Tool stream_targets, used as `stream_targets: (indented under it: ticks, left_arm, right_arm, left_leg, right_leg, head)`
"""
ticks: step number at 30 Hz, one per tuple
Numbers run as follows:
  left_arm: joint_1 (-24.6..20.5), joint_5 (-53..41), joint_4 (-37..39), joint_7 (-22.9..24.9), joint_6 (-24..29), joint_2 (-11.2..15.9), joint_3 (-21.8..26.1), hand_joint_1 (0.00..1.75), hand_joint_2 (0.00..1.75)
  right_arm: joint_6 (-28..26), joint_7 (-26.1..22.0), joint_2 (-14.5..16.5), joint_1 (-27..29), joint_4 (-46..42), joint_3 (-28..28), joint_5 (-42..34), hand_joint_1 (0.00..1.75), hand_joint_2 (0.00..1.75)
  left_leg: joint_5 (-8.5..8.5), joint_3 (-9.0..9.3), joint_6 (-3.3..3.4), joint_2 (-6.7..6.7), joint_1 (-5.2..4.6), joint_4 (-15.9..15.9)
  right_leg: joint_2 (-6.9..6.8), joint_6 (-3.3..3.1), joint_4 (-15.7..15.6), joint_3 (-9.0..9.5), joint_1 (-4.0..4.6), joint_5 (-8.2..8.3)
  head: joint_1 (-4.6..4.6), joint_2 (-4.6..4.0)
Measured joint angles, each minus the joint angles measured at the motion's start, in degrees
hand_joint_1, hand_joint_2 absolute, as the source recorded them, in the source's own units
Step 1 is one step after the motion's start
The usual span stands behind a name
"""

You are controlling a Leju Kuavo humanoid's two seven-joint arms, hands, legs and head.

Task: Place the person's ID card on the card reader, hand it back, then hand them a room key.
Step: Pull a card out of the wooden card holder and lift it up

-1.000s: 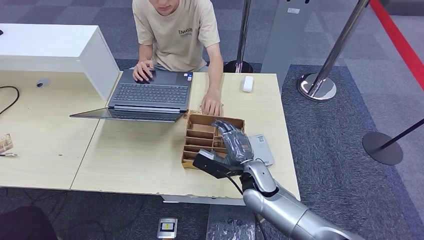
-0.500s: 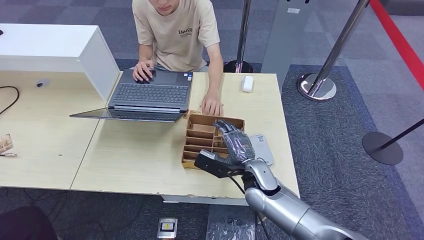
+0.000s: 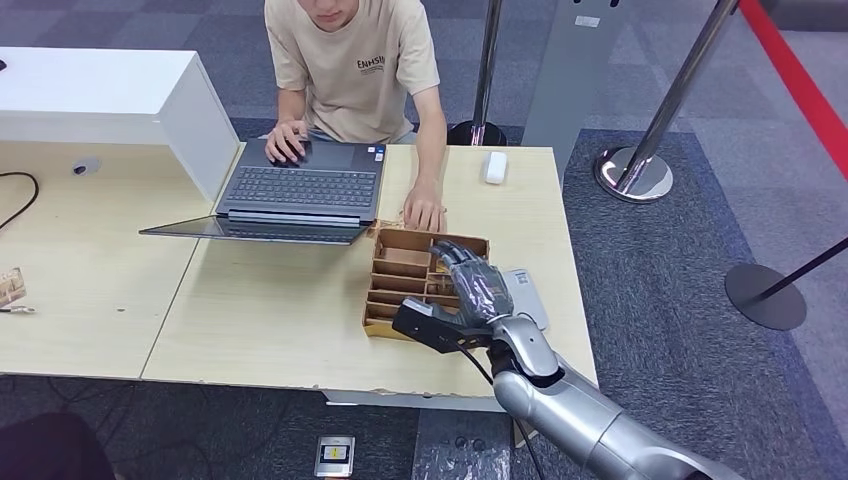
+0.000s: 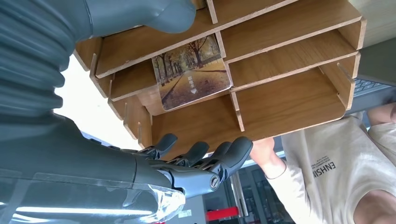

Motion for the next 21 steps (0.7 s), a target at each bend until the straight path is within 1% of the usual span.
stream_targets:
  ticks: [7, 13, 14, 18, 21]
  left_arm:
    - [0.00, 0.11, 0.00, -0.02, -0.07, -0.04, 0.00, 0.00, 0.00]
    - [-0.02, 0.13, 0.00, -0.02, -0.32, -0.06, 0.00, 0.00, 0.00]
    - [-0.02, 0.13, 0.00, -0.02, -0.34, -0.06, 0.00, 0.00, 0.00]
    - [-0.07, 0.17, 0.00, -0.02, -0.42, -0.08, 0.01, 0.00, 0.00]
    - [-0.14, 0.26, 0.00, -0.02, -0.42, -0.08, 0.02, 0.00, 0.00]
  right_arm:
    - [0.15, -0.08, 0.02, 0.02, 0.76, 0.04, 0.00, 0.64, 1.75]
    - [0.33, -0.10, 0.01, 0.03, 1.38, 0.04, 0.00, 0.89, 1.75]
    - [0.39, -0.10, 0.00, 0.03, 1.47, 0.04, 0.00, 0.96, 1.75]
    - [0.69, -0.10, -0.03, 0.03, 1.83, 0.05, 0.00, 1.44, 1.75]
    - [0.74, -0.11, -0.01, 0.01, 1.89, 0.06, 0.02, 1.59, 1.75]
  left_leg:
    - [0.00, 0.00, 0.00, 0.00, 0.00, 0.00]
    - [0.00, 0.00, 0.00, 0.00, 0.00, 0.00]
    - [0.00, 0.00, 0.00, 0.00, 0.00, 0.00]
    - [0.00, 0.00, 0.00, 0.00, 0.00, 0.00]
    - [0.00, 0.01, 0.00, 0.00, 0.00, 0.00]
  right_leg:
    - [0.00, 0.00, 0.00, 0.00, 0.00, 0.00]
    - [0.00, 0.00, 0.00, 0.00, 0.00, 0.00]
    - [0.00, 0.00, 0.00, 0.00, 0.00, 0.00]
    - [0.00, 0.00, 0.00, 0.00, 0.00, 0.00]
    - [0.00, 0.00, 0.00, 0.00, 0.00, 0.00]
  head:
    - [0.01, 0.00]
    - [0.01, 0.00]
    - [0.01, 0.00]
    - [0.01, 0.00]
    - [0.01, 0.00]
